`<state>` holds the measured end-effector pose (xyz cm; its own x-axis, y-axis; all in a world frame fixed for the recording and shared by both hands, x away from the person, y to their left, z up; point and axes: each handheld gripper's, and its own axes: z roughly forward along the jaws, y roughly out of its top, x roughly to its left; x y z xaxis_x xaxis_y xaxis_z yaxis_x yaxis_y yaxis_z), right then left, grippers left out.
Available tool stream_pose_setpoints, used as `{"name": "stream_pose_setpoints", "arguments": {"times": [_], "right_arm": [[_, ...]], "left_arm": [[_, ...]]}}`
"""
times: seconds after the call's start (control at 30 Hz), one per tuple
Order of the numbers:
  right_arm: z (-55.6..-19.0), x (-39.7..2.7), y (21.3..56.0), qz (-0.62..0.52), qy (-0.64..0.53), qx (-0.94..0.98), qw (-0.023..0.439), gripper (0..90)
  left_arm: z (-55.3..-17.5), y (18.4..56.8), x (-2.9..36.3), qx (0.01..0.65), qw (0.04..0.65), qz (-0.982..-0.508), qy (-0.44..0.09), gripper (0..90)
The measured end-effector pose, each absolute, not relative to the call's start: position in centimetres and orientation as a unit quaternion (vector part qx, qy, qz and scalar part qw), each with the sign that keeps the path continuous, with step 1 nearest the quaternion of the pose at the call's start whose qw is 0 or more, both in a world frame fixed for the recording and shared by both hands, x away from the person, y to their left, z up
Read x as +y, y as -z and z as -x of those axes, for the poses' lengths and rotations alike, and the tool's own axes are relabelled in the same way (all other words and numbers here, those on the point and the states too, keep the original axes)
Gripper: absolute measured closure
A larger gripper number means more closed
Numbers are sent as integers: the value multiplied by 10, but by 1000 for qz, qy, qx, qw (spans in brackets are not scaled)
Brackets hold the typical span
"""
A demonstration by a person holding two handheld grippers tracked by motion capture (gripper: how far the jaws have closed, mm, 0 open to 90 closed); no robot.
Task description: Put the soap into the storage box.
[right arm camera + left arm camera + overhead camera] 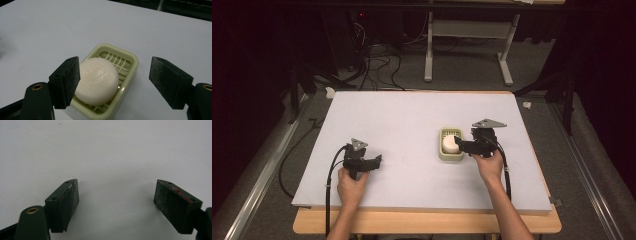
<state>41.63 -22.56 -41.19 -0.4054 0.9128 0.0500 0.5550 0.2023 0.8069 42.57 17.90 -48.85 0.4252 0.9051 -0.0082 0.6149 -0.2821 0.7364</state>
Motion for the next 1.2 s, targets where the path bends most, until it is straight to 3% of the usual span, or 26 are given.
{"name": "stream_pose_setpoints", "arguments": {"times": [1.2], "right_arm": [[-394, -266, 404, -511, -408, 715, 248, 277]], "left_arm": [[-426, 489, 179, 492, 342, -772, -212, 205]]}}
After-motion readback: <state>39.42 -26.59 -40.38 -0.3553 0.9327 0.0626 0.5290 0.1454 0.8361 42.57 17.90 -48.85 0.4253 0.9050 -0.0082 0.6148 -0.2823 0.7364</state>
